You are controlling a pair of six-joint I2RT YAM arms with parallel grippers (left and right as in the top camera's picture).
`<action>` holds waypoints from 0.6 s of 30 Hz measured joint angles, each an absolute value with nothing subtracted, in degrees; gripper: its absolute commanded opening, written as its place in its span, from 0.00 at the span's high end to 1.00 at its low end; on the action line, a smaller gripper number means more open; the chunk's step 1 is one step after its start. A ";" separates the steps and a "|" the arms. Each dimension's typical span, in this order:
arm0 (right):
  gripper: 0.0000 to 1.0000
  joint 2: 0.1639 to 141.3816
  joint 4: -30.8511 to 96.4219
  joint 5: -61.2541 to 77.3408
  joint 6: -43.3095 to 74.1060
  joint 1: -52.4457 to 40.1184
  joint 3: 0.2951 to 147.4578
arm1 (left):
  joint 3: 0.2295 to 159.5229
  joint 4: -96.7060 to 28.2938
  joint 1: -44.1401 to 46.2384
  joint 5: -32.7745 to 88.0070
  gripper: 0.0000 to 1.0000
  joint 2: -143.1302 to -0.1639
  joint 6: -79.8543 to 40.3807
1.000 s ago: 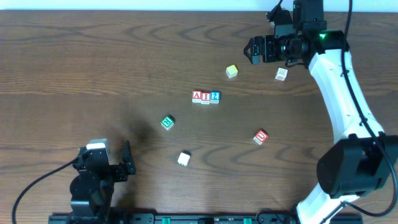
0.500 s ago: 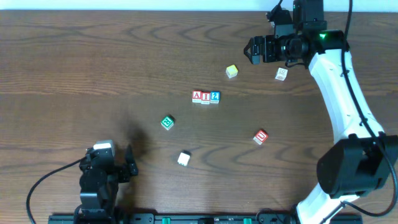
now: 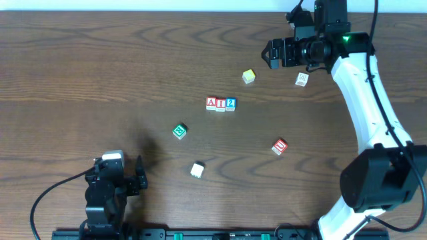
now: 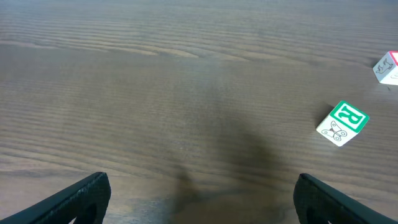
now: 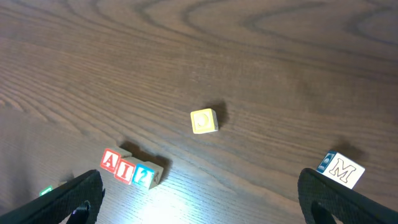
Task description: Spell out Ai2
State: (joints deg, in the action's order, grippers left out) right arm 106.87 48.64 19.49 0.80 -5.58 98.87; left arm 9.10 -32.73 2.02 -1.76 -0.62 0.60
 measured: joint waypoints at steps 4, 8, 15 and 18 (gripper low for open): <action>0.01 106.87 48.64 19.49 0.80 -5.58 98.87 | 9.10 -32.73 2.02 -1.76 0.05 -0.62 0.95; 0.01 106.87 48.64 19.49 0.80 -5.58 98.87 | 9.10 -32.73 2.02 -1.76 0.05 -0.62 1.23; 0.01 106.87 48.73 19.49 0.80 -5.58 98.87 | 9.10 -32.73 2.02 -1.76 0.05 -0.62 1.34; 0.01 106.50 50.15 19.35 0.78 -5.61 98.80 | 9.10 -32.73 2.02 -1.76 0.05 -0.62 1.34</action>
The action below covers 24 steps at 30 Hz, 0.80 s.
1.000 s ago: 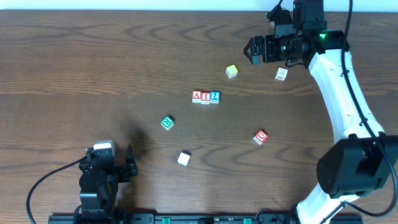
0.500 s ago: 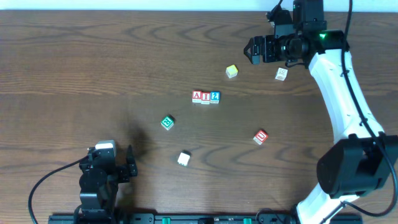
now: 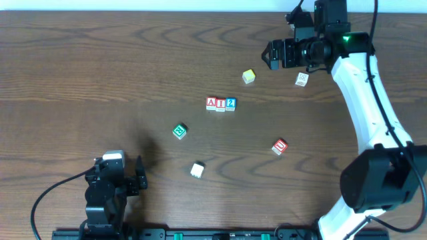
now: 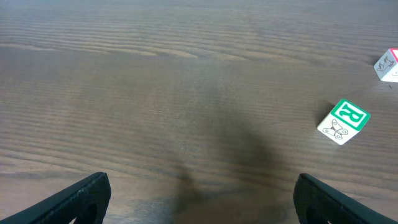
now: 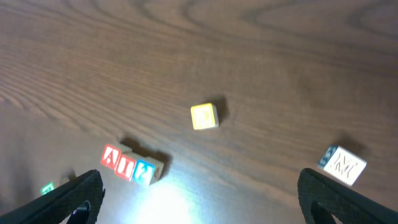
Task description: Spell out Ai2
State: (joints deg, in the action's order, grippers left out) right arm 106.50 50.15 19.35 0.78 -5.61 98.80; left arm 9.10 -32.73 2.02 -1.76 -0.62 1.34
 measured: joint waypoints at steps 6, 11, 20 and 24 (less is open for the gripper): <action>0.01 94.80 53.17 11.00 -0.67 -7.51 97.51 | 9.10 -32.71 2.02 -1.76 0.05 -0.62 1.34; 0.01 69.89 42.68 6.72 -10.72 -9.52 85.67 | 9.10 -32.69 2.02 -1.80 0.05 -0.58 1.34; 0.01 41.82 26.15 5.06 -20.82 -9.52 38.94 | 9.10 -32.71 2.00 -1.93 0.05 -0.58 1.39; 0.01 30.17 23.38 4.93 -21.76 -9.45 25.93 | 9.10 -32.71 1.98 -1.93 0.05 -0.58 1.37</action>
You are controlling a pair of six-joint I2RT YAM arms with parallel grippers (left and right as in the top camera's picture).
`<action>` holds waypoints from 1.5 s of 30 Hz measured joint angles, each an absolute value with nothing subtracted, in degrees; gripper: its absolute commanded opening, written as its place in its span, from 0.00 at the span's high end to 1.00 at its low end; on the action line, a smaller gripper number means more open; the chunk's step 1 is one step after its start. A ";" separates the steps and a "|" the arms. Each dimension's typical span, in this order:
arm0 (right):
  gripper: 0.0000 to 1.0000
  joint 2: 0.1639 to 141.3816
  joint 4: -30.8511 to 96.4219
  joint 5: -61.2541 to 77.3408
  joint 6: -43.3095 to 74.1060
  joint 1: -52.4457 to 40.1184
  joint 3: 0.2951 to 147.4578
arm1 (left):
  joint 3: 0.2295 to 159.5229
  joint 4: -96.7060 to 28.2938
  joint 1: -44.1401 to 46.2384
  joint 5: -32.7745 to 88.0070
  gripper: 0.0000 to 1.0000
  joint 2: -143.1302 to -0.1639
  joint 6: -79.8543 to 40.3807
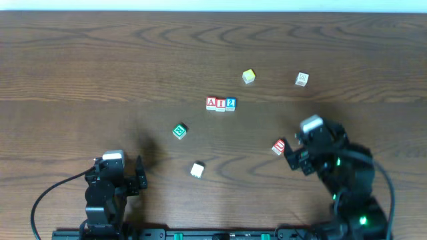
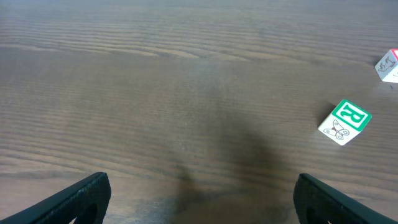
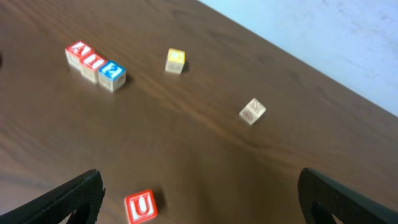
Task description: Spell out Ai2
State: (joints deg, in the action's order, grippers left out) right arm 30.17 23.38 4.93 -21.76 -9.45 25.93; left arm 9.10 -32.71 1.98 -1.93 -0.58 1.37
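Three blocks stand touching in a row mid-table: red A point(image 1: 211, 103), red I point(image 1: 220, 104) and blue 2 point(image 1: 230, 103). The right wrist view shows the same row, A point(image 3: 77, 51), I point(image 3: 92, 61) and 2 point(image 3: 112, 73). My right gripper point(image 1: 295, 159) sits low at the near right, open and holding nothing point(image 3: 202, 205), just right of a red U block point(image 3: 140, 206). Open and empty too, my left gripper point(image 1: 140, 177) rests at the near left point(image 2: 202, 205).
Loose blocks lie around the row: a yellow one point(image 1: 249, 77), a white M block point(image 1: 302, 79), the red U block point(image 1: 279, 147), a green R block point(image 1: 179, 131) and a white one point(image 1: 197, 170). The green R block point(image 2: 344, 122) lies ahead of the left gripper.
My right arm has moved from the far right, near the yellow and M blocks, back to the near right beside the red U block. No block has moved, and the left arm is where it was.
At the oldest moment the A, I, 2 row stood mid-table and my open right gripper hung over the far right. A little later it was nearly in the same place. Now it sits at the near right, empty, and the left arm has stayed still throughout.
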 measured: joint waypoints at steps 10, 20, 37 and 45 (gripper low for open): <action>0.01 11.94 23.33 6.68 -22.04 -9.45 11.68 | 9.10 -32.71 1.98 -1.93 0.05 -0.58 1.37; 0.01 4.19 23.44 7.77 -22.04 -9.45 7.03 | 9.10 -32.71 1.98 -1.93 0.05 -0.58 1.37; 0.01 0.82 23.29 7.94 -22.04 -9.45 7.03 | 9.10 -32.71 1.98 -1.93 0.05 -0.58 1.37; 0.01 0.82 23.29 7.94 -22.04 -9.45 7.03 | 9.10 -32.71 1.98 -1.93 0.05 -0.58 1.39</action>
